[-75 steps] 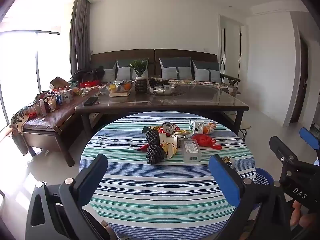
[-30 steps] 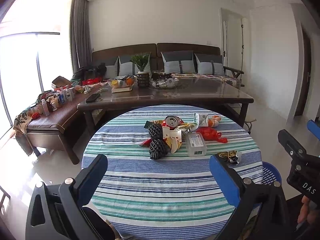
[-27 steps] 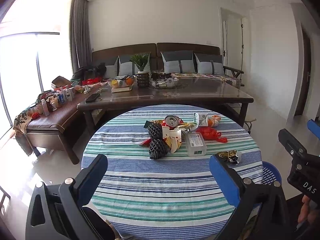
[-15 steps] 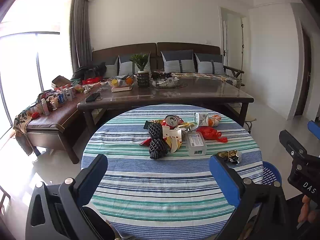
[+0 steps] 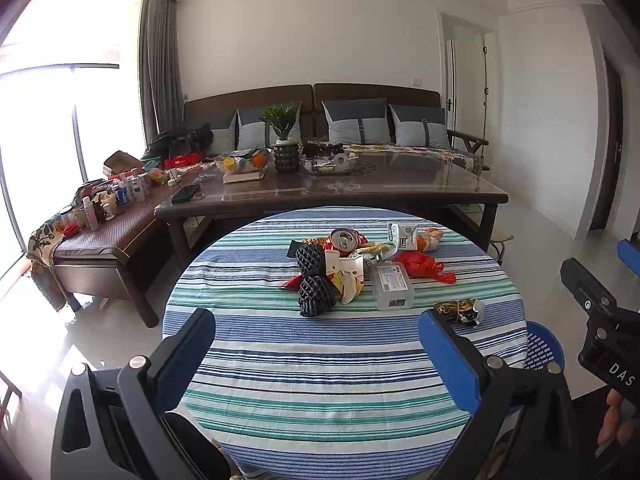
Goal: Collect trash
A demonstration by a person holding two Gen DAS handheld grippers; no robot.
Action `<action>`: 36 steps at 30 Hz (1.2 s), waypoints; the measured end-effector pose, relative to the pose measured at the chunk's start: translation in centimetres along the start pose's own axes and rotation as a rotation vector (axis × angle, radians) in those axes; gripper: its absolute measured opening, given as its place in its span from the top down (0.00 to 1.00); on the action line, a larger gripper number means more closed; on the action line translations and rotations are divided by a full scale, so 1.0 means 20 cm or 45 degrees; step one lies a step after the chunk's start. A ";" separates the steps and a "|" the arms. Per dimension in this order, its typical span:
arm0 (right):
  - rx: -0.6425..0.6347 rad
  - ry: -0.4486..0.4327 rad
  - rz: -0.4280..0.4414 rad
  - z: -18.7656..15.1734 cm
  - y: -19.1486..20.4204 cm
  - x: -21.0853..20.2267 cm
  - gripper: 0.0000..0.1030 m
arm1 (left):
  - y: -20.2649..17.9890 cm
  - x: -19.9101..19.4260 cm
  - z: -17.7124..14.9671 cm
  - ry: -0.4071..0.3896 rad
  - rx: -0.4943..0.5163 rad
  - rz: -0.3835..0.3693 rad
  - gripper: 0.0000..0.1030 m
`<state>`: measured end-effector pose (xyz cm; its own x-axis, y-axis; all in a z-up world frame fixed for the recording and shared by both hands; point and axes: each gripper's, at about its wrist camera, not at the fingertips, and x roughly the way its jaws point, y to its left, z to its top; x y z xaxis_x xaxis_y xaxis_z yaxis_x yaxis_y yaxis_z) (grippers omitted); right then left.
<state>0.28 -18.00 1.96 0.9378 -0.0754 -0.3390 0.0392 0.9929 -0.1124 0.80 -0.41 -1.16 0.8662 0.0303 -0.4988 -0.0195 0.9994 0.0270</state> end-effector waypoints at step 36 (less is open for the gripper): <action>-0.002 0.007 -0.003 -0.01 -0.01 -0.01 0.00 | 0.01 0.00 -0.02 0.014 0.001 0.000 0.00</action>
<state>0.08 -18.26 1.82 0.9359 -0.0783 -0.3435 0.0411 0.9926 -0.1144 0.67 -0.29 -1.54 0.8606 0.0305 -0.5083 -0.0192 0.9994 0.0274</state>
